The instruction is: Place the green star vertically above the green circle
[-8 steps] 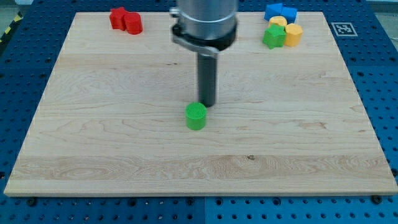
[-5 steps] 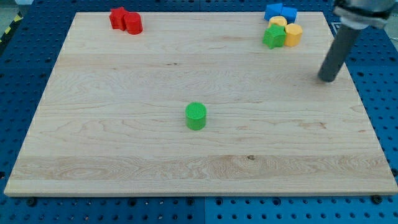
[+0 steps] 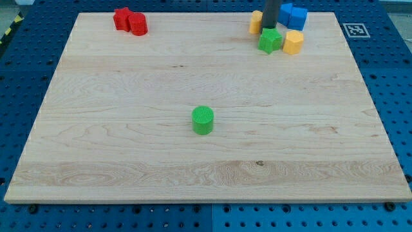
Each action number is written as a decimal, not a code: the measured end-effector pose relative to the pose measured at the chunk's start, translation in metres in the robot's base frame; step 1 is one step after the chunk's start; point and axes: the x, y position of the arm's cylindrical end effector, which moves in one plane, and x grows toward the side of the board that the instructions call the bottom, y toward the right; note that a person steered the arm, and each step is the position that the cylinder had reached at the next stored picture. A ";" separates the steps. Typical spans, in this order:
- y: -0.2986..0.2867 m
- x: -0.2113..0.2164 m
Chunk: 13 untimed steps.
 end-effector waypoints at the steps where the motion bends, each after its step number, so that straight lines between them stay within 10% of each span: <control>1: 0.008 0.000; 11: -0.110 0.048; 13: -0.005 0.012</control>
